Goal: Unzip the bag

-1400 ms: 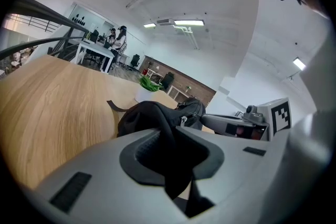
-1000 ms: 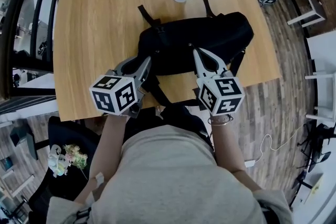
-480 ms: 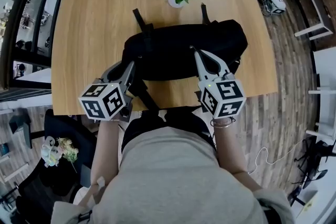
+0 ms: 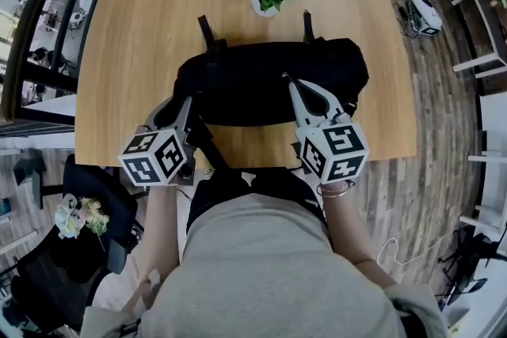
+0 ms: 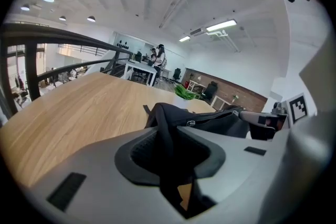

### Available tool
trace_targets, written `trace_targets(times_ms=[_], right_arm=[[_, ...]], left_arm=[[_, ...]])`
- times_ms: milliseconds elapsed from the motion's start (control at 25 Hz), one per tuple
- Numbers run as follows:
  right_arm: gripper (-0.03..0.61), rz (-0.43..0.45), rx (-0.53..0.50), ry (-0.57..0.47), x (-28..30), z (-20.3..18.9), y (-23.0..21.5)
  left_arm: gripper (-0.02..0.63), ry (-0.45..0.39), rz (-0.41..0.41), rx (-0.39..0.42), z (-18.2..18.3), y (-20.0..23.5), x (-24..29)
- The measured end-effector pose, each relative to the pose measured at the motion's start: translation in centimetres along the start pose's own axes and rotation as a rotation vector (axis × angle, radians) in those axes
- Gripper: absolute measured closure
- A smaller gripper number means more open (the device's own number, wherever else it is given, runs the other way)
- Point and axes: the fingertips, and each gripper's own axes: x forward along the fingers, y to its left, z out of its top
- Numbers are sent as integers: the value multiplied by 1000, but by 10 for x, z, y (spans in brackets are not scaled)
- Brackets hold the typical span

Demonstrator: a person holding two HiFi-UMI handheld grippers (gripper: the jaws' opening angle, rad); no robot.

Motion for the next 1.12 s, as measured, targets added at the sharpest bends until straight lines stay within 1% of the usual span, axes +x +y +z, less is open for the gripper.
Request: trace_targets(times_ms=[80,160,240,320,360,440,520,600,680,840,1120], right_arm=[[569,20,-4,0,0,-1,1],[569,40,-5,0,1,-1,1],[569,59,-9,2,2,0,1],[569,75,-7,3,1,0,1],[569,81,-3,3,0,-1,1],[569,91,1,0,-2,-1,2],[569,98,2,-1,-3,-1,2],[569,103,2,-2,-4,0,3],[569,103,-5,-2,-5,0,3],[569,107,0,-5,-6,1,4],[569,119,0,-2,-8,0,4]], left_arm=[[485,-13,76,27,0,4,-3],[440,-34,130,70,4,6,-7],[424,-71,155,154,15,0,-13],[404,-116,166,263,30,-13,-20],[395,-136,160,319,38,-23,-22],[393,-147,104,432,47,-48,-21],[393,-111,6,536,45,-80,-12],[393,-69,-84,601,35,-109,1],[393,-47,-134,630,27,-132,14],[393,4,-201,687,14,-159,36],[393,108,-242,863,-12,-183,62]])
